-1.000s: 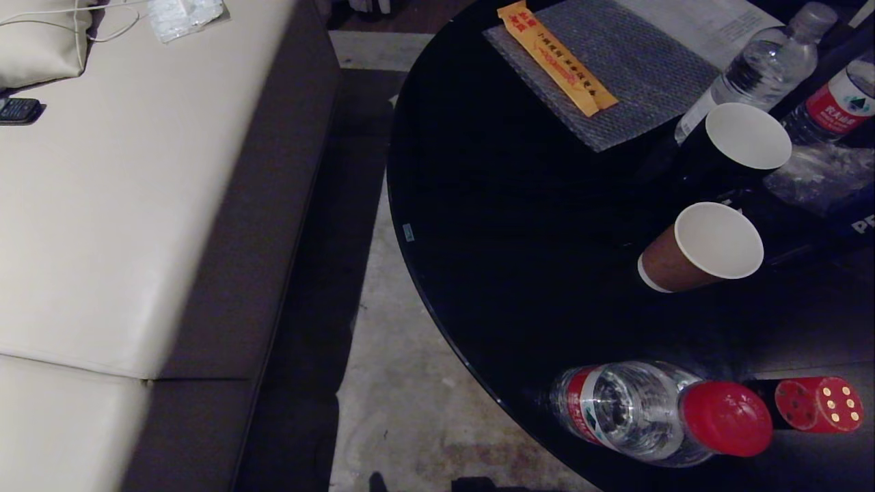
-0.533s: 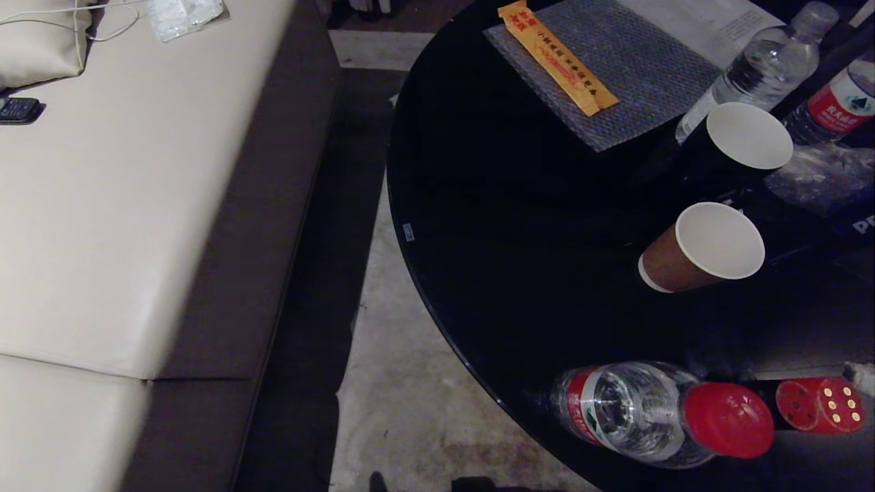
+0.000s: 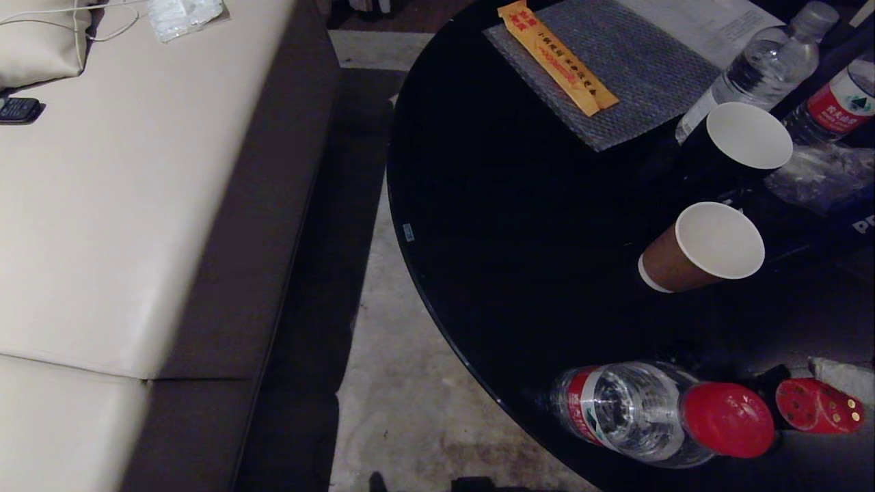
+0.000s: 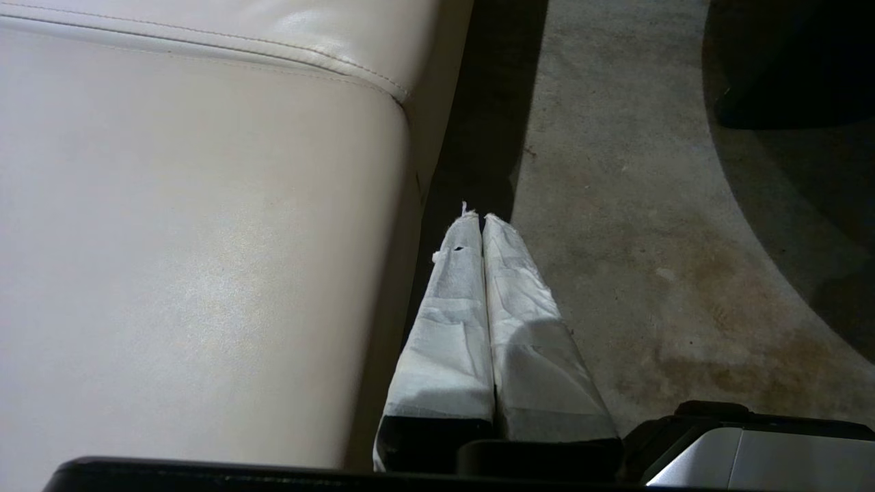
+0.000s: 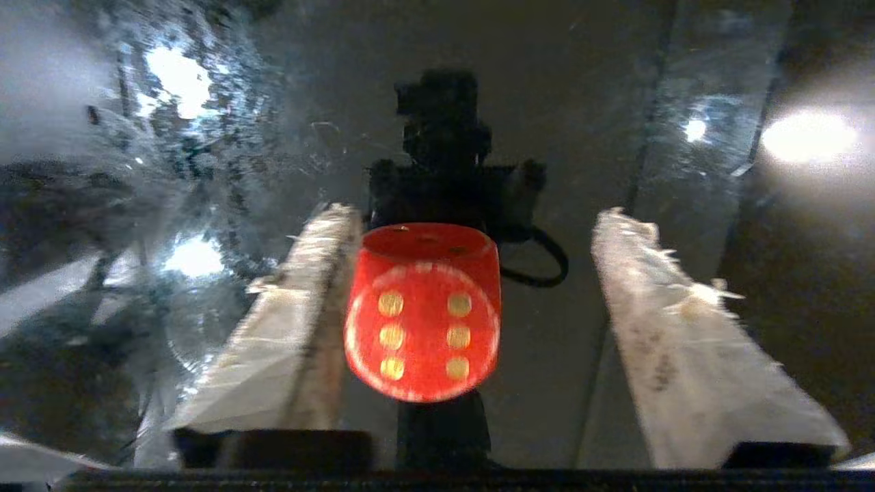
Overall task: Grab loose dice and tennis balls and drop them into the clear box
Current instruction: Pick up toys out of the box
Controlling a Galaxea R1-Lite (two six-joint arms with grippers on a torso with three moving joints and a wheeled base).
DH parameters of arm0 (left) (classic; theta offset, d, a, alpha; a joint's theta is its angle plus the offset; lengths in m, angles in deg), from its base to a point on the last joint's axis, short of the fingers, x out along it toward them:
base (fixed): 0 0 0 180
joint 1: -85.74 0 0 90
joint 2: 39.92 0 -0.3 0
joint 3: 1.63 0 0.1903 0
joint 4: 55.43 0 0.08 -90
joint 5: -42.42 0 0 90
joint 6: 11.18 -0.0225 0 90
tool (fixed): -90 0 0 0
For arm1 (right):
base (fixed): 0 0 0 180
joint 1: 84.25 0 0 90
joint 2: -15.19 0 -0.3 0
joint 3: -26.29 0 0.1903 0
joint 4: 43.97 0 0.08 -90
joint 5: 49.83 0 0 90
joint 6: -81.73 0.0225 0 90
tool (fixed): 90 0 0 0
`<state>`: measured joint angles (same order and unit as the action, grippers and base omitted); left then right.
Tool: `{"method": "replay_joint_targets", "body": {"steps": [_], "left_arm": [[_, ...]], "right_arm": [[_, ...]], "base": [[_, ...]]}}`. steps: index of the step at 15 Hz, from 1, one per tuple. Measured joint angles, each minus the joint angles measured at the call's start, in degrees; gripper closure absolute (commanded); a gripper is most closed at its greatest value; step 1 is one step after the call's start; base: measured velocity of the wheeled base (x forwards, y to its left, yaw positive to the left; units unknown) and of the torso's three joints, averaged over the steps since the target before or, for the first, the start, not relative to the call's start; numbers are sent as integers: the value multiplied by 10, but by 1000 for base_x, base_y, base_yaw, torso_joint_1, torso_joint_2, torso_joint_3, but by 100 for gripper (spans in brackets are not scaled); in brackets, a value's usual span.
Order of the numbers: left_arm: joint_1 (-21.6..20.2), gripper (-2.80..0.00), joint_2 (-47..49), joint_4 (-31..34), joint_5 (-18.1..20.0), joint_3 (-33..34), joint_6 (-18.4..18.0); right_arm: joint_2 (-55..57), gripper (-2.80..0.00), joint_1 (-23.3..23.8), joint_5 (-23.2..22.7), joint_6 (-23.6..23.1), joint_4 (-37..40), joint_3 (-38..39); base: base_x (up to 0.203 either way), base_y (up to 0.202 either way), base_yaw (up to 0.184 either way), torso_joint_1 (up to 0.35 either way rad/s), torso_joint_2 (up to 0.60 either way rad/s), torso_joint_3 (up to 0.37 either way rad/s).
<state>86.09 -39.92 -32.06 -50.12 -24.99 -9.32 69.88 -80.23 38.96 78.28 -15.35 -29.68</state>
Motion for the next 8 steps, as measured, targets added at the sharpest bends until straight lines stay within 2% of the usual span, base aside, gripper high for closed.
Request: {"method": "replay_joint_targets", "body": {"steps": [8], "left_arm": [[0, 0, 0, 0, 0, 0, 0]], "right_arm": [[51, -280, 0, -4, -6, 24, 1]], "base": [[0, 0, 0, 0, 0, 0]]}}
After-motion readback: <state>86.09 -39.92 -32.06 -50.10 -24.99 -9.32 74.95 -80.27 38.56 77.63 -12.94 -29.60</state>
